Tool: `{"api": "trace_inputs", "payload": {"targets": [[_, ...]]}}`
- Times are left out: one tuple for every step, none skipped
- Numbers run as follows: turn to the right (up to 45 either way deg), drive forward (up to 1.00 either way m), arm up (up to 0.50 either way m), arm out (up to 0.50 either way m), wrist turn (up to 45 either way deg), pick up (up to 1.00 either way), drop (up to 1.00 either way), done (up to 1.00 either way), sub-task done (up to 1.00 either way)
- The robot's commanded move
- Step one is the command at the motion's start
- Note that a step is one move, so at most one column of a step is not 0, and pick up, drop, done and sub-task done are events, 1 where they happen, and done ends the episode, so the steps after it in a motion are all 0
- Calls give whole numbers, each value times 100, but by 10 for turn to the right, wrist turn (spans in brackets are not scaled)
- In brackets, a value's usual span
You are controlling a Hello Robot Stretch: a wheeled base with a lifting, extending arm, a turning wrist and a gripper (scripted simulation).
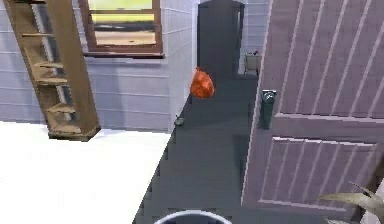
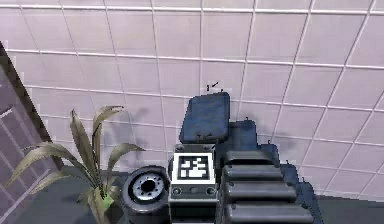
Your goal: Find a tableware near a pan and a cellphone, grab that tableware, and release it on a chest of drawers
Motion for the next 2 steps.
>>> {"api": "trace_inputs", "payload": {"targets": [[-30,0,0,0,0,0,0,0,0],[0,100,0,0,0,0,0,0,0]]}}
